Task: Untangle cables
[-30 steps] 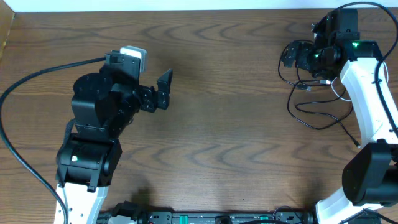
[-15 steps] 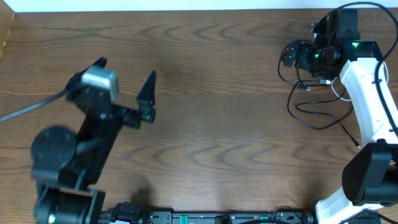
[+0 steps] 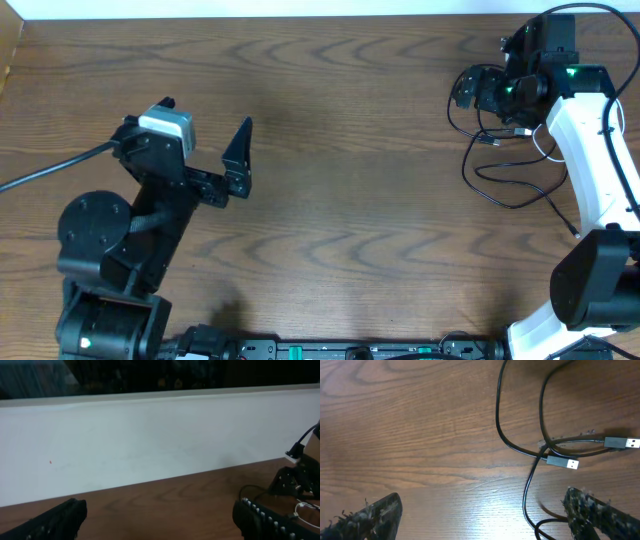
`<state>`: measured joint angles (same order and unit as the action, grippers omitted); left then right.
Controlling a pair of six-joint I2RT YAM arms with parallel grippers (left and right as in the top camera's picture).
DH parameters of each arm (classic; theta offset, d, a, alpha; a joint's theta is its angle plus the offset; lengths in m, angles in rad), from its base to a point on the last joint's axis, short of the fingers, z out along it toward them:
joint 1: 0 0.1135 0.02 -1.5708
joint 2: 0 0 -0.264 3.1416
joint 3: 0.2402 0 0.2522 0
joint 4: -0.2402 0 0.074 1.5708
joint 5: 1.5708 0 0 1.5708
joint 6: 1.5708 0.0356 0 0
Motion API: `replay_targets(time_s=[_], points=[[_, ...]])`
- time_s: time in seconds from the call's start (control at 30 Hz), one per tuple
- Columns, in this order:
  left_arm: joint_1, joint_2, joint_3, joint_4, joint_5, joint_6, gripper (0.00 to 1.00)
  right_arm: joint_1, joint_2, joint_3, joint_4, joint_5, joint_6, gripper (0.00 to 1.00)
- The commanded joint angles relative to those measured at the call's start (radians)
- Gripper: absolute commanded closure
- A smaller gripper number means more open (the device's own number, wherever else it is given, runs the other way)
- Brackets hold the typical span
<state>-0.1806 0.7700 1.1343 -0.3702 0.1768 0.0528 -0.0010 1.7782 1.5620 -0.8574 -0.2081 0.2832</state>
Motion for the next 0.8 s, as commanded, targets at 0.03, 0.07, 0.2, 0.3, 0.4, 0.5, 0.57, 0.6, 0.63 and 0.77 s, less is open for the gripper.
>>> replay_targets(time_s=[0.03, 0.07, 0.2, 0.3, 0.4, 0.5, 0.57, 0.6, 0.63, 0.77], points=[[0.001, 0.012, 0.015, 0.002, -0.005, 0.006, 0.02, 0.011, 0.002, -0.006, 0.000, -0.001, -0.011, 0.01], [0.001, 0.013, 0.015, 0.002, -0.006, 0.006, 0.02, 0.011, 0.002, -0.006, 0.000, -0.001, -0.011, 0.01], [0.001, 0.011, 0.015, 0.002, -0.008, 0.007, 0.02, 0.011, 0.002, -0.006, 0.000, -0.001, -0.011, 0.01], [0.001, 0.006, 0.015, -0.003, -0.044, 0.007, 0.02, 0.011, 0.002, -0.006, 0.000, -0.001, -0.011, 0.01], [0.001, -0.011, 0.015, -0.050, -0.056, 0.007, 0.02, 0.011, 0.002, -0.006, 0.000, -0.001, -0.011, 0.01], [0.001, -0.032, 0.015, -0.087, -0.054, 0.006, 0.02, 0.011, 0.002, -0.006, 0.000, -0.001, -0.011, 0.01], [0.000, -0.040, 0.015, -0.099, -0.054, 0.006, 0.02, 0.011, 0.002, -0.006, 0.000, -0.001, -0.011, 0.01], [-0.008, -0.043, 0.015, -0.106, -0.055, 0.006, 0.02, 0.011, 0.002, -0.006, 0.000, -0.001, -0.011, 0.01], [-0.021, -0.049, 0.015, -0.113, -0.056, 0.007, 0.02, 0.011, 0.002, -0.006, 0.000, -0.001, -0.011, 0.01], [-0.038, -0.074, 0.012, -0.136, -0.066, 0.006, 0.02, 0.011, 0.002, -0.006, 0.000, -0.001, -0.011, 0.01]])
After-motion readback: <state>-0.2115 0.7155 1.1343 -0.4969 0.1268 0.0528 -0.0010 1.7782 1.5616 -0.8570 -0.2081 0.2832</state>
